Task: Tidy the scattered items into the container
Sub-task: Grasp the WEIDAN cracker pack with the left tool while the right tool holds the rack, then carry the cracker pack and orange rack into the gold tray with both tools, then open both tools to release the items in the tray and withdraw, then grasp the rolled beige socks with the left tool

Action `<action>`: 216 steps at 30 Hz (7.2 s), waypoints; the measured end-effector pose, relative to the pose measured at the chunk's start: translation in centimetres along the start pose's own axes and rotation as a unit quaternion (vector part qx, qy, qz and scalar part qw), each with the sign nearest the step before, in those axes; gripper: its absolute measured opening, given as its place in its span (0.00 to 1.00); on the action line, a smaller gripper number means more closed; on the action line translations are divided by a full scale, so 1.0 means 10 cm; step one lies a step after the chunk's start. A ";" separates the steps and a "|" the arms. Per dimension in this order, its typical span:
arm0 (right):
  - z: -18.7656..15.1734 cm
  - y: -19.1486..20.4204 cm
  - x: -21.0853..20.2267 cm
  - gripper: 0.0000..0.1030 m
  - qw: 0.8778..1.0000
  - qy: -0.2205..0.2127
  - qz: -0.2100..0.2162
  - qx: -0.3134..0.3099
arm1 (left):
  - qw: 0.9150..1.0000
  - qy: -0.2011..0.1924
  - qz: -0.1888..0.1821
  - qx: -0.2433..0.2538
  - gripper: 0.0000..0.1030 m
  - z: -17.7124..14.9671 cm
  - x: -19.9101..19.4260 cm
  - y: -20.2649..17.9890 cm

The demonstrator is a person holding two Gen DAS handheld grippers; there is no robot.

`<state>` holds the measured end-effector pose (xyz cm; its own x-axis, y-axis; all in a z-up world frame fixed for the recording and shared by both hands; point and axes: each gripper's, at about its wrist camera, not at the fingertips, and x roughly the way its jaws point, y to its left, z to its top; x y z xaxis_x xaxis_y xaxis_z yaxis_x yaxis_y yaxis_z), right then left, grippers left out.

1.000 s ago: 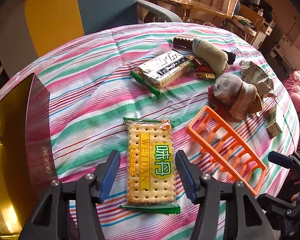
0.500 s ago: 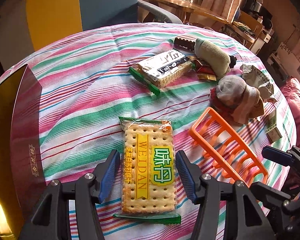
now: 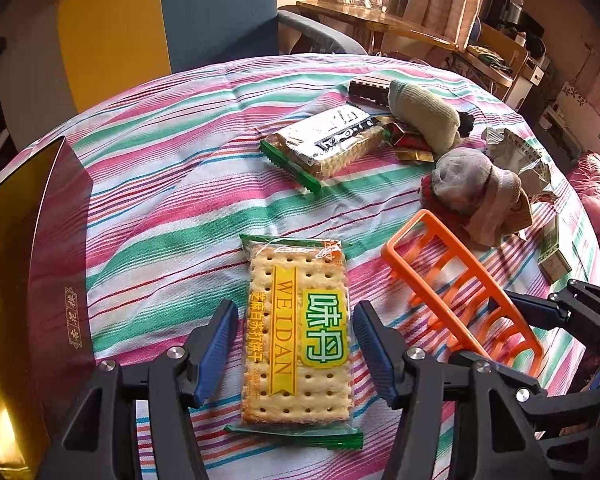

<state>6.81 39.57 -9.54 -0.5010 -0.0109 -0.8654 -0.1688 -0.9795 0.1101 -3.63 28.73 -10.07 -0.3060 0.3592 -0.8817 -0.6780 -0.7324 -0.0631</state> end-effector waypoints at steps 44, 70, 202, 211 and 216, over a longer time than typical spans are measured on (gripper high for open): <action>-0.03 0.57 -0.45 0.48 0.995 -0.071 0.020 0.072 | 0.988 -0.112 -0.003 -0.110 0.48 -0.58 -1.21 0.70; 0.68 2.45 -0.09 0.48 0.987 -0.068 0.103 -0.098 | 0.962 -0.092 0.108 -0.232 0.48 -1.09 -1.27 2.13; -0.34 -1.75 -0.40 0.96 0.941 -0.120 0.032 0.315 | 0.997 0.008 -0.073 -0.003 0.41 0.07 -0.09 -0.30; -0.44 -1.05 -0.32 0.96 0.944 -0.084 0.189 0.257 | 0.997 0.011 -0.066 -0.030 0.41 -0.30 -0.33 -0.02; -0.55 -0.76 -0.39 0.96 0.943 -0.069 0.226 0.233 | 0.997 0.009 -0.060 -0.043 0.42 -0.44 -0.44 0.12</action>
<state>14.76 45.99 -9.70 -0.7120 -0.3481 -0.6099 -0.2494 -0.6865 0.6830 -0.19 23.70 -8.38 -0.2137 0.4374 -0.8735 -0.6483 -0.7324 -0.2081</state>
